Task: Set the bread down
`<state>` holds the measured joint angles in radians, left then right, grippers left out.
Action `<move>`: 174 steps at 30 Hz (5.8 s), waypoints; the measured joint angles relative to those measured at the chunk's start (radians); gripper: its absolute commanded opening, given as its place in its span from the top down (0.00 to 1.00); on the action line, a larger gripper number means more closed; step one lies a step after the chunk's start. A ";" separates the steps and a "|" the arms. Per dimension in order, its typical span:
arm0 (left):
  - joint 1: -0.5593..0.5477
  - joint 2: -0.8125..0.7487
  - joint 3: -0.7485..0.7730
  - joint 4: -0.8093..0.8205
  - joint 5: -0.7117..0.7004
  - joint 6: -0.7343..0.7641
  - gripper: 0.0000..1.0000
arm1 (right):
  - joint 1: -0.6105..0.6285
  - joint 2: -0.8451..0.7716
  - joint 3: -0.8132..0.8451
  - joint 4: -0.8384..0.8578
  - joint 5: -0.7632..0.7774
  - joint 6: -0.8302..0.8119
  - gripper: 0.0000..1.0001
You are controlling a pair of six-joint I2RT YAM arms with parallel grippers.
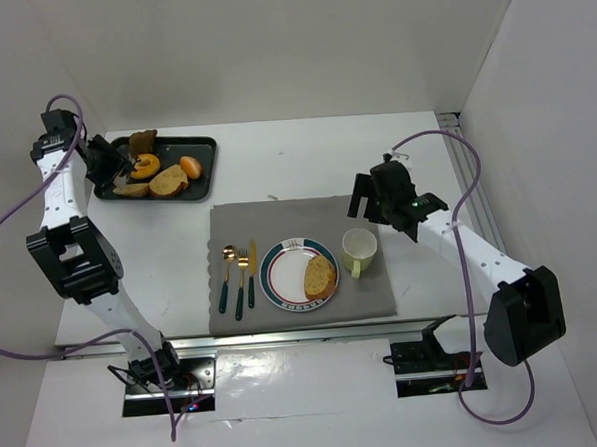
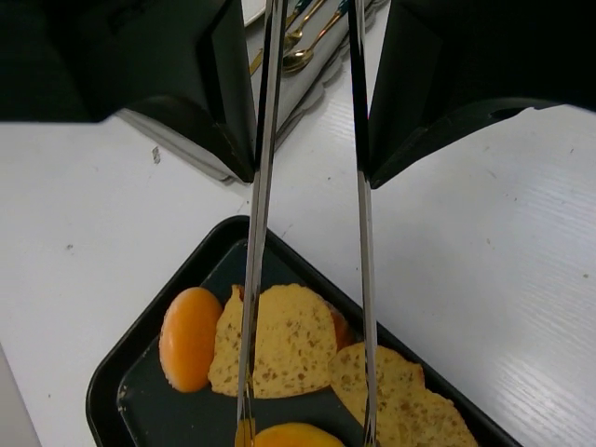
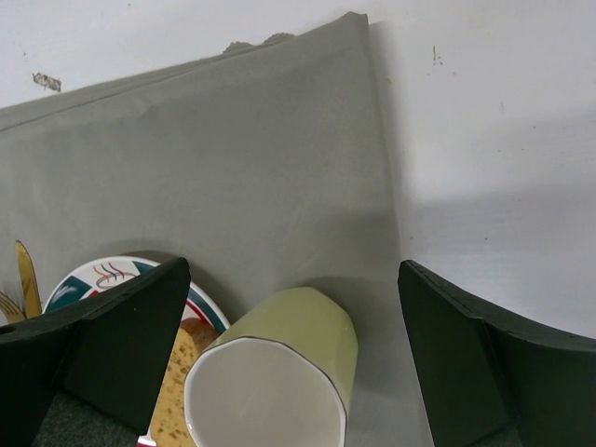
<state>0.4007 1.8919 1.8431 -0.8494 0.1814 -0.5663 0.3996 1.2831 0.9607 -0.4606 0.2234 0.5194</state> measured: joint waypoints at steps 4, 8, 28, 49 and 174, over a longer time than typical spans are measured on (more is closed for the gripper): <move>0.031 0.050 0.003 0.024 0.038 -0.028 0.39 | 0.000 0.021 0.000 0.006 -0.010 0.000 0.00; 0.053 0.087 0.003 0.040 0.063 -0.050 0.38 | 0.000 0.043 0.000 0.006 -0.018 0.000 0.00; 0.089 0.188 -0.026 0.161 0.221 -0.131 0.51 | 0.000 0.082 0.000 0.011 -0.044 0.000 0.00; 0.081 -0.279 -0.176 0.143 0.199 -0.042 0.83 | 0.000 0.095 0.021 0.010 -0.024 0.000 0.00; -0.863 -0.465 -0.309 -0.108 -0.505 0.093 0.93 | 0.000 0.071 0.021 -0.004 -0.040 -0.037 0.00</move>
<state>-0.4618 1.4273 1.5337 -0.9573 -0.3233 -0.4732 0.4000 1.3540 0.9821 -0.4648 0.1829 0.4824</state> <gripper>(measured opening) 0.401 0.999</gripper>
